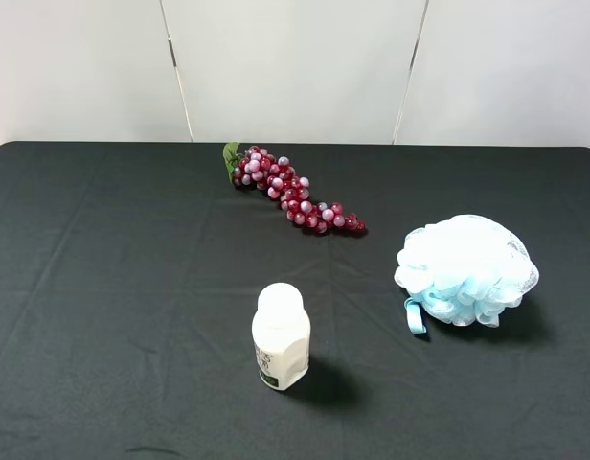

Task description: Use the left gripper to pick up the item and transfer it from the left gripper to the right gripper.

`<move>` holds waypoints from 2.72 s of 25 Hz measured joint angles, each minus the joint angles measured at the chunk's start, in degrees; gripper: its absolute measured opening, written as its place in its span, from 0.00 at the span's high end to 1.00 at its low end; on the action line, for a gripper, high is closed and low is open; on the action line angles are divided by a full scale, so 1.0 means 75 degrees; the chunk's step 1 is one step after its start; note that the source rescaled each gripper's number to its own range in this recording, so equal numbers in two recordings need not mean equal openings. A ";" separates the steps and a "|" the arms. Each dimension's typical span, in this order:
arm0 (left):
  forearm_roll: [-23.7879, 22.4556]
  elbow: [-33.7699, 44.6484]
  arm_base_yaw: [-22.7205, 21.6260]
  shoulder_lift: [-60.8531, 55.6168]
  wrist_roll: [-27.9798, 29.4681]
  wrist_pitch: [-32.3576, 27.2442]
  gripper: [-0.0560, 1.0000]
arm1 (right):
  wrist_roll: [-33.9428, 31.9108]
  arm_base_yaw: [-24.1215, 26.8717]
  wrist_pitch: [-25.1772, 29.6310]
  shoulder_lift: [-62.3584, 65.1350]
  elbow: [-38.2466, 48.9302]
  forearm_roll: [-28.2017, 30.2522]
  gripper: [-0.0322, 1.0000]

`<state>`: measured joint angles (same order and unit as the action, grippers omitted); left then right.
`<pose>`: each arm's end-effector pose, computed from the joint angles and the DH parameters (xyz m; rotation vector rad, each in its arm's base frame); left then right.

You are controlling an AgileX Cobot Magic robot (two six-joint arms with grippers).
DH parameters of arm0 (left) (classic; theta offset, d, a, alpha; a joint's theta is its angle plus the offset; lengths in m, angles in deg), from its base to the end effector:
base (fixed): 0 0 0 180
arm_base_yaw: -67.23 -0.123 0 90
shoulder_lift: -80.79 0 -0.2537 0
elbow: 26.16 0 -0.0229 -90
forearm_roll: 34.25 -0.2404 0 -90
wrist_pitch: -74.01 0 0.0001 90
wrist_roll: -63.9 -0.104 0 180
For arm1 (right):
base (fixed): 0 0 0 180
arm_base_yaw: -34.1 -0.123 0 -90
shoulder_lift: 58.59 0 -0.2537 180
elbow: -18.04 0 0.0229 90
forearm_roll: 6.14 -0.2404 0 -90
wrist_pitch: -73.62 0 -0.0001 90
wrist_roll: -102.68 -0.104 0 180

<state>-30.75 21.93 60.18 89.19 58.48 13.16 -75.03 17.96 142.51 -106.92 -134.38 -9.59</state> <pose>0.0295 -0.0019 0.2642 -0.0263 2.0468 0.0626 0.1124 0.0386 0.3084 -0.4009 2.5017 0.1762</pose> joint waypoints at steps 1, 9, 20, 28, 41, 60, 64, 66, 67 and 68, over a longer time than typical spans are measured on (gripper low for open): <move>0.0000 0.0000 0.0000 0.0000 0.0000 0.0000 0.01 | -0.0016 0.0000 0.0030 0.0166 0.0000 0.0000 0.00; 0.0000 0.0000 0.0000 0.0000 0.0000 0.0000 0.01 | -0.0228 0.0000 0.0111 0.1608 0.0018 0.0000 0.00; 0.0000 0.0000 0.0000 0.0000 0.0000 0.0000 0.01 | -0.0228 0.0000 -0.0474 0.3582 0.1795 0.0158 0.00; 0.0000 0.0000 0.0000 0.0000 0.0000 0.0000 0.01 | -0.0228 0.0000 -0.1259 0.5308 0.2642 0.0251 0.00; 0.0000 0.0000 0.0000 0.0000 0.0000 0.0000 0.01 | -0.0228 0.0018 -0.1408 0.5098 0.2691 0.0265 0.00; 0.0000 0.0000 0.0000 0.0000 0.0000 0.0000 0.01 | -0.0228 0.2160 -0.1415 0.5317 0.2697 0.0265 0.00; 0.0000 0.0000 0.0000 0.0000 0.0000 0.0000 0.01 | -0.0228 0.2160 -0.1415 0.5317 0.2697 0.0265 0.00; 0.0000 0.0000 0.0000 0.0000 0.0000 0.0000 0.01 | -0.0228 0.2160 -0.1415 0.5317 0.2697 0.0265 0.00; 0.0000 0.0000 0.0000 0.0000 0.0000 0.0000 0.01 | -0.0228 0.2160 -0.1415 0.5317 0.2697 0.0265 0.00; 0.0000 0.0000 0.0000 0.0000 0.0000 0.0000 0.01 | -0.0228 0.2160 -0.1415 0.5317 0.2697 0.0265 0.00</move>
<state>-30.75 21.93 60.18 89.19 58.48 13.16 -76.74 34.16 131.89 -67.05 -114.16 -7.60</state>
